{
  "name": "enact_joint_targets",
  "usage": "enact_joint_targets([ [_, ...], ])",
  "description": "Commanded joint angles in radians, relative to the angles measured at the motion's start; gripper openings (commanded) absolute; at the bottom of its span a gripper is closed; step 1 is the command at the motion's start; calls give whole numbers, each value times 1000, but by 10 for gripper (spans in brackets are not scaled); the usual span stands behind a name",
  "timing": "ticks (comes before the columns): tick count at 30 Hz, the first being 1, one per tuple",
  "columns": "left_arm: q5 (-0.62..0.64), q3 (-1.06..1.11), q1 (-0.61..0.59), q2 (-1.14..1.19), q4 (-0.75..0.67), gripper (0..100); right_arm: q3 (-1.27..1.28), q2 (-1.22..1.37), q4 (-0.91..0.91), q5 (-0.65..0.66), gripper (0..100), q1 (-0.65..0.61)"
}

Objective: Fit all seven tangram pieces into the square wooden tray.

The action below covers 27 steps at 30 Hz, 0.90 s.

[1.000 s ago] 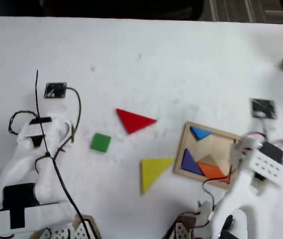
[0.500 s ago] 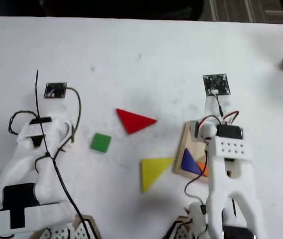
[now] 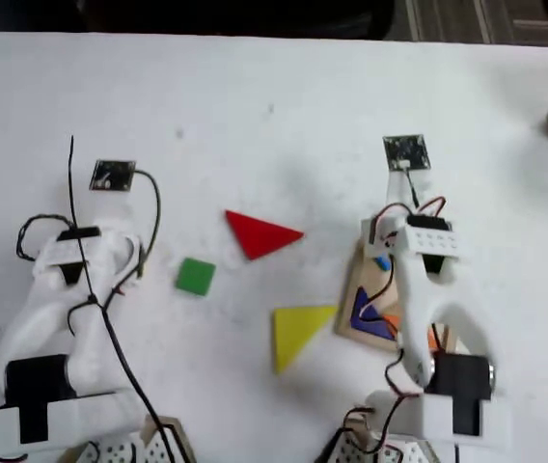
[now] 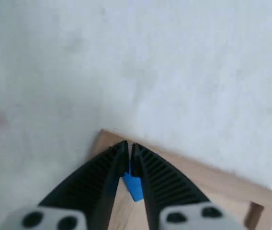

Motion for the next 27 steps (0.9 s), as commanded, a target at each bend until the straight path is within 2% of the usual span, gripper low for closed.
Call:
enact_joint_targets([
  [1, -12, -44, -5, 1, -17, 24, -57, 7, -19, 54, 18, -19],
  [9, -14, -44, -7, 1, -17, 24, -20, -4, -4, 106, 18, -58],
  [15, -12, -44, -7, 1, -20, 24, 25, -85, 85, 121, 18, -71],
  [18, -12, -44, -7, 1, -20, 24, 92, -128, 88, 181, 18, -90],
  [23, -12, -44, -7, 1, -21, 24, 161, -269, 93, 196, 18, -61],
  [27, -11, -46, -7, 1, -21, 24, 172, -433, 189, 196, 18, -19],
])
